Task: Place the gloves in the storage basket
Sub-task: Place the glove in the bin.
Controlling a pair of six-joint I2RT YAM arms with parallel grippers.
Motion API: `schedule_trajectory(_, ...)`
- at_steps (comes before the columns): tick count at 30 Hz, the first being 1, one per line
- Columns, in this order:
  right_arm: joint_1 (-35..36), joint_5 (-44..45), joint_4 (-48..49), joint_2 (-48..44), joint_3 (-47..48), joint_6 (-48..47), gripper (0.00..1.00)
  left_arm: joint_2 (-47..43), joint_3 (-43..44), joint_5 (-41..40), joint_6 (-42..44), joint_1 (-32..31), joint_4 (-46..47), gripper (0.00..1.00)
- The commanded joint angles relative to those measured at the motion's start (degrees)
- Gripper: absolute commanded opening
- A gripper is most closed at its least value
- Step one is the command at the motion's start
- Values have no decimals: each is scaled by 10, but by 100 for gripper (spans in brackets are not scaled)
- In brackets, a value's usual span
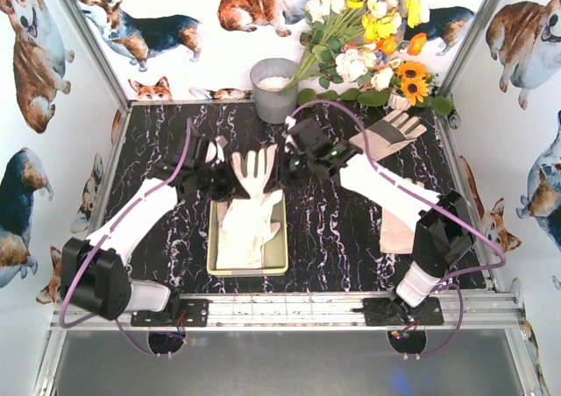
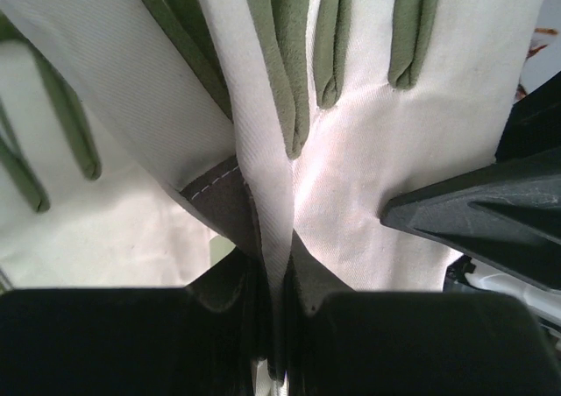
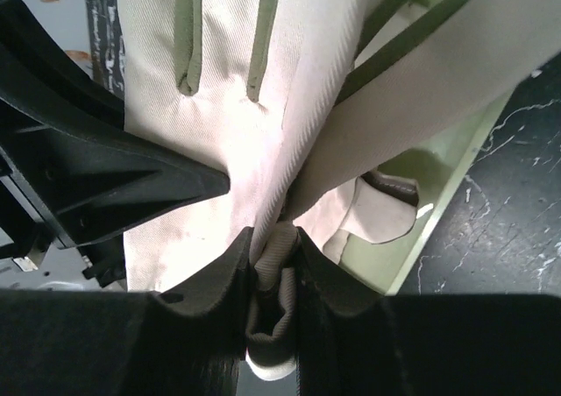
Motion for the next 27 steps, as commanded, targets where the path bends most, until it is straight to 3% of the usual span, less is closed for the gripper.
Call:
schedule_trajectory(1,41,84,3,-23,-1,20,0,-36,-47,-50,32,1,-20,0)
schedule_trajectory(18,100,149,10,54,-9,6,0,-64,-173,-111,50,-29,43,0)
schedule_trajectory(27,102,139,17,82,-9,10,0,-44,-162,-142,80,-33,13,0)
